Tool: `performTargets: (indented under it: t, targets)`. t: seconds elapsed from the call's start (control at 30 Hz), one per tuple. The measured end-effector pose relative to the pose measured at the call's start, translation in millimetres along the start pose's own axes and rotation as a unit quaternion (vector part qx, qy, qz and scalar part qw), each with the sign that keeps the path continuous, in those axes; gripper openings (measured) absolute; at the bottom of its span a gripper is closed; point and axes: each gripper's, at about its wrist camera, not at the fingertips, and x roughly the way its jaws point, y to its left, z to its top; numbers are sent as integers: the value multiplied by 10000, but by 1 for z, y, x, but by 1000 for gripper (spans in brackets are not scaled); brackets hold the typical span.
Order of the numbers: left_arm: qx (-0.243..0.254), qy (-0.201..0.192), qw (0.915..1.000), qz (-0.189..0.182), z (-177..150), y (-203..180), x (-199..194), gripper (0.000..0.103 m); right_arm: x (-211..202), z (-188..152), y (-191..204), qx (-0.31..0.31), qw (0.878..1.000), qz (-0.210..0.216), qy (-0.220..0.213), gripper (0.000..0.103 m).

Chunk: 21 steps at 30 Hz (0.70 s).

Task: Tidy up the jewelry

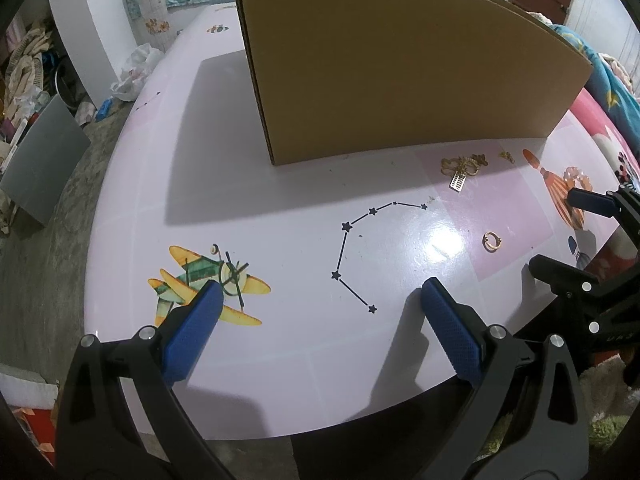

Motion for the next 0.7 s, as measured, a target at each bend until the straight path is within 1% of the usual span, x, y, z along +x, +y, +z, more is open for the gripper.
performTargets:
  t: [0.53,0.7]
  targets:
    - [3,-33,10000,21,-3,-1,-1,96,0,0,-2,-31,10000,46,5,97]
    - [35,-67,10000,-9,-5,0,-2,96,1,7,-6,71,9998,118,140,97]
